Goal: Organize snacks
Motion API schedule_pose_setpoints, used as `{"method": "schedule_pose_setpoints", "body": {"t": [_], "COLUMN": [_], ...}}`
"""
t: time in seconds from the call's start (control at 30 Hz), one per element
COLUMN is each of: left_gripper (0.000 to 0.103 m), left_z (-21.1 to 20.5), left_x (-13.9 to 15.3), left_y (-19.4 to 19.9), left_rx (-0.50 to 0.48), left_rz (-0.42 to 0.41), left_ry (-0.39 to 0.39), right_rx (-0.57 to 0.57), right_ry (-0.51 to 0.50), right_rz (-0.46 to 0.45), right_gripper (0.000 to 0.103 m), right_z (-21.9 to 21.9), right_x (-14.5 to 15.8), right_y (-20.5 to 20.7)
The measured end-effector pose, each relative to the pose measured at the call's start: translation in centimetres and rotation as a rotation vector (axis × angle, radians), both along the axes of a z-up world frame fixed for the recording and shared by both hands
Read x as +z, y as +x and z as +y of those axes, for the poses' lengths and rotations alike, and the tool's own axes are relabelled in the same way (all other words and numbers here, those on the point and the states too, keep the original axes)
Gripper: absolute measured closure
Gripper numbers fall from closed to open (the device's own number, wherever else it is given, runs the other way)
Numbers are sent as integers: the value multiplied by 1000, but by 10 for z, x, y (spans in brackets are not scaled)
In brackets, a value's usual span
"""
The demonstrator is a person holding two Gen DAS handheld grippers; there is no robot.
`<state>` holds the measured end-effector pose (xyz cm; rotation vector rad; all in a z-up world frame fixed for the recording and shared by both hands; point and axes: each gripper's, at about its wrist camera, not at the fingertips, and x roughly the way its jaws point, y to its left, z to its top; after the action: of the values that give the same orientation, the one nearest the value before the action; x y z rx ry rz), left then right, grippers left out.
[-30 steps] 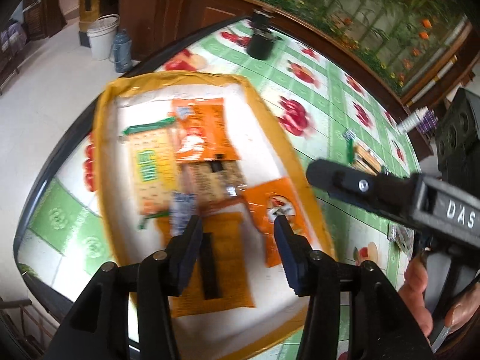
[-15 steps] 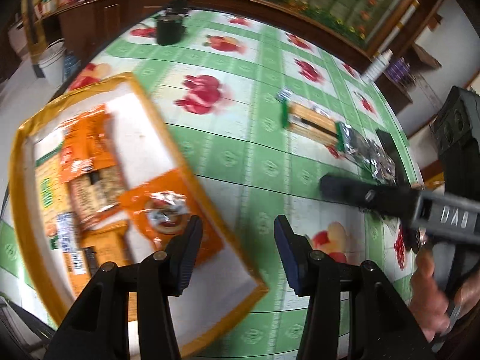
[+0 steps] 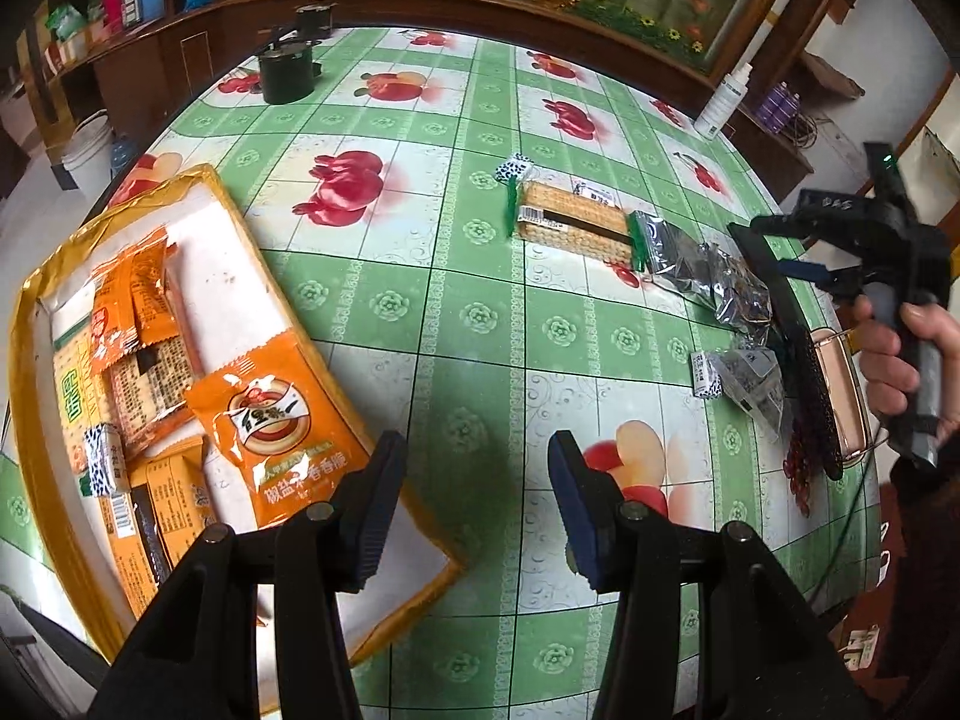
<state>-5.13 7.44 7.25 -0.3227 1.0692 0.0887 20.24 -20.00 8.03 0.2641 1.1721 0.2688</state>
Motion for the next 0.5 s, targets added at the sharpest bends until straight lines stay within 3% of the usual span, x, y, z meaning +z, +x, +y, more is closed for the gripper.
{"method": "schedule_pose_setpoints", "body": {"t": [0.23,0.33,0.5], "left_gripper": [55,55,55], "left_z": [3,3,0], "left_x": [1,5,4], "left_y": [-7,-8,-9], "left_rx": [35,46,56], "left_rz": [6,-3,-8], "left_ry": [-1,-2,-21], "right_rx": [30,61,222], "right_ry": [-6,29,123], "right_rz": [105,129,225], "right_gripper": [42,41,41], "right_z": [-1,4,34], "right_x": [-37,-41,-54], "right_y": [11,-5,-56]}}
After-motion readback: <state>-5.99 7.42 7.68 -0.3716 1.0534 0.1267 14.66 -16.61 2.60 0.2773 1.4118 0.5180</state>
